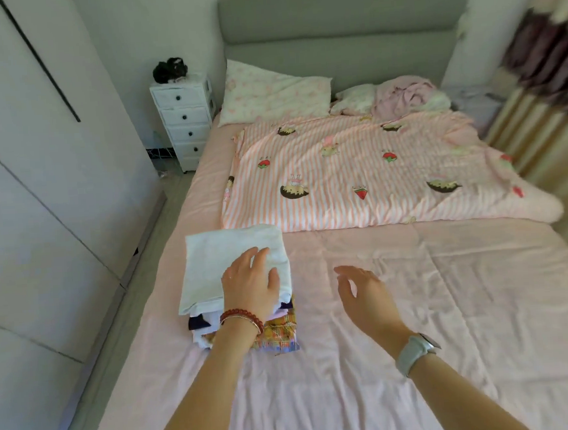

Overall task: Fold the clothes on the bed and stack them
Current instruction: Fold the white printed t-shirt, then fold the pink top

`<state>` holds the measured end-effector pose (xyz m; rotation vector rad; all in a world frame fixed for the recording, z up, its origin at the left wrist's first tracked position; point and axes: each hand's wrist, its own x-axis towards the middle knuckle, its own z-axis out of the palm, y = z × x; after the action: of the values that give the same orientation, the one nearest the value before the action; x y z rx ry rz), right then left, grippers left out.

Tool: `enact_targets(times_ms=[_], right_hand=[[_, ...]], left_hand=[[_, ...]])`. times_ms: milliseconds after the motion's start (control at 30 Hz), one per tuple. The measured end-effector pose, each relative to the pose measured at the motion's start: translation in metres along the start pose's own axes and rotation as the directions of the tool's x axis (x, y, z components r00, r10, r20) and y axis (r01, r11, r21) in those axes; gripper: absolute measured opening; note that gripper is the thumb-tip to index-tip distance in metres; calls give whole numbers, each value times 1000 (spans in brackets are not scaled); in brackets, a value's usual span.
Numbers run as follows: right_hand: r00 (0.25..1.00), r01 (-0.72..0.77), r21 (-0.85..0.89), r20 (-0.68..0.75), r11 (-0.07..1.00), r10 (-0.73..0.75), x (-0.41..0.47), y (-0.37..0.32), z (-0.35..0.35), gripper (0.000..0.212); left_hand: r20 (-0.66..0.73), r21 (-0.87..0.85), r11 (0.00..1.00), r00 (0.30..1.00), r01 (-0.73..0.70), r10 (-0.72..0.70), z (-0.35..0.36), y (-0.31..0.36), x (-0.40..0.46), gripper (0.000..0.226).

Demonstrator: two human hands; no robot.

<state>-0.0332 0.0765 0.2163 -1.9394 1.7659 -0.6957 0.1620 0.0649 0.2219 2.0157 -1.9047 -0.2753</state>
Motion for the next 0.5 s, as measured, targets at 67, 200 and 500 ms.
enact_targets(times_ms=[67, 200, 500], right_hand=[[997, -78, 22, -25, 997, 78, -48, 24, -25, 31], [945, -307, 40, -109, 951, 309, -158, 94, -86, 30], [651, -698, 154, -270, 699, 709, -340, 258, -198, 30]], left_hand=[[-11, -71, 994, 996, -87, 86, 11, 32, -35, 43], [141, -135, 968, 963, -213, 232, 50, 118, -105, 38], [412, -154, 855, 754, -495, 511, 146, 328, -200, 40]])
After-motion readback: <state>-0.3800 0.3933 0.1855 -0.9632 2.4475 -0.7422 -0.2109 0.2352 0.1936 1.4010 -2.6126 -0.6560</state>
